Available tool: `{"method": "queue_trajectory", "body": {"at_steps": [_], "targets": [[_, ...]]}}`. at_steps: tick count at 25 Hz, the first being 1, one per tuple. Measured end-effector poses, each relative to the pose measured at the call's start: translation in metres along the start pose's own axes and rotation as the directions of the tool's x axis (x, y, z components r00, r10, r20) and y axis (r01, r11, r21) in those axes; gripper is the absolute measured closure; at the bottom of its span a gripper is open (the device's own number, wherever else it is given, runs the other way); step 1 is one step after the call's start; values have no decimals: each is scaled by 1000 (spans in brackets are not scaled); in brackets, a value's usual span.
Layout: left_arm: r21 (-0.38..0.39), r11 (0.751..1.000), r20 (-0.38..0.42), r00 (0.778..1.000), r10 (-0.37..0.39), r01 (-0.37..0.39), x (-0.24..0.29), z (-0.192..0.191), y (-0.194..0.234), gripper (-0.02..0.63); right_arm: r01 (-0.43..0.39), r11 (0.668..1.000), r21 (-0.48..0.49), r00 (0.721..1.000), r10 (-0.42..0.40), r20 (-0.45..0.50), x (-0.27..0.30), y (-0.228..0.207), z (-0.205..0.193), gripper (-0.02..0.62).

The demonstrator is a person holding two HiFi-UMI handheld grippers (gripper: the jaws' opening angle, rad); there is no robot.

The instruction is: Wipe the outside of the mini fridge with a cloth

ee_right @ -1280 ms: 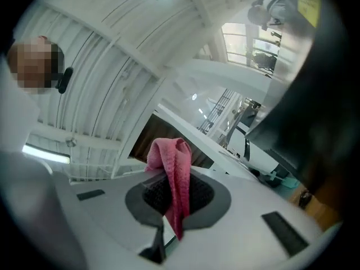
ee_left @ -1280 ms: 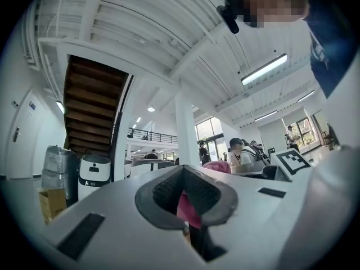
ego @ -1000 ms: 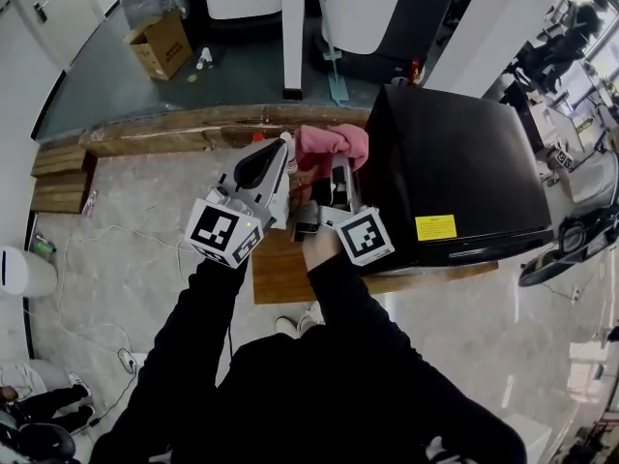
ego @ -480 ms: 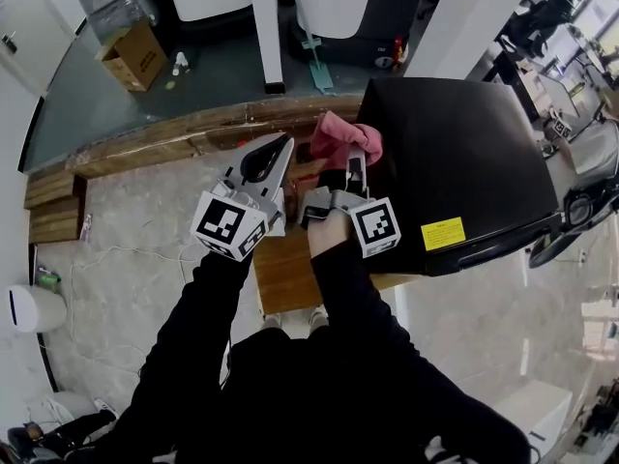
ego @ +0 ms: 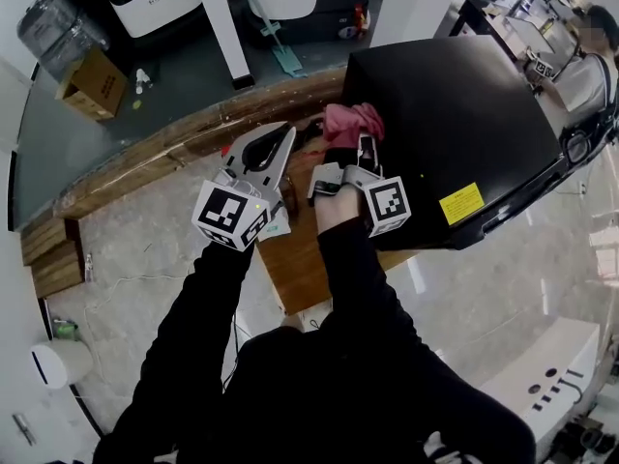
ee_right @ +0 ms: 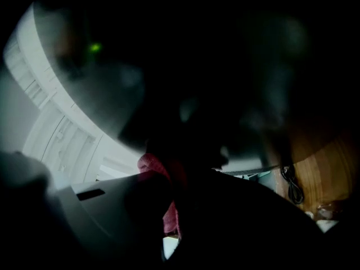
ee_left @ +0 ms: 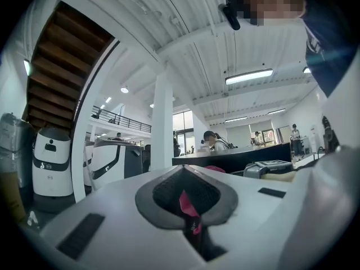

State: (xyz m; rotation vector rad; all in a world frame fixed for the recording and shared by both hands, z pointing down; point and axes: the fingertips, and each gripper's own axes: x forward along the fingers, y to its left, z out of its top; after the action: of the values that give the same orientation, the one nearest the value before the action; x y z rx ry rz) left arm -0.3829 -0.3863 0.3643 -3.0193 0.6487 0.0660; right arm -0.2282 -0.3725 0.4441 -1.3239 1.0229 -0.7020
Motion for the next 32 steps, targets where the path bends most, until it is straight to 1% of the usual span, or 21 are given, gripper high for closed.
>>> {"method": "queue_trajectory", "body": {"at_steps": [3, 6, 8, 12, 16, 19, 25, 29, 32], "targets": [[-26, 999, -13, 999, -44, 44, 11, -15, 2, 600, 39, 999, 23, 999, -39, 22, 0, -16, -1, 580], [-49, 996, -33, 997, -77, 75, 19, -33, 3, 600, 57, 998, 40, 998, -58, 23, 1, -34, -4, 580], [-56, 994, -51, 994, -100, 97, 24, -47, 2, 600, 56, 998, 24, 998, -57, 27, -1, -44, -3, 580], [-62, 988, -82, 986, -147, 142, 33, -78, -4, 600, 28, 1000, -10, 999, -27, 39, -4, -54, -3, 580], [-84, 979, -81, 978, -191, 184, 38, -101, -13, 600, 20, 1000, -23, 999, -19, 41, -5, -64, -3, 580], [-92, 976, -76, 976, -206, 199, 39, -111, -17, 600, 27, 999, -25, 999, -27, 21, -5, -74, -4, 580], [-98, 973, -83, 973, -217, 209, 46, -123, -19, 600, 154, 986, 60, 988, -155, 13, -21, -126, -5, 580], [-122, 970, -98, 970, -223, 211, 49, -134, -18, 600, 234, 962, 141, 972, -234, -14, -33, -174, -8, 580], [-139, 967, -125, 964, -233, 216, 54, -153, -23, 600, 288, 949, 132, 958, -285, -37, -41, -198, -8, 580]]}}
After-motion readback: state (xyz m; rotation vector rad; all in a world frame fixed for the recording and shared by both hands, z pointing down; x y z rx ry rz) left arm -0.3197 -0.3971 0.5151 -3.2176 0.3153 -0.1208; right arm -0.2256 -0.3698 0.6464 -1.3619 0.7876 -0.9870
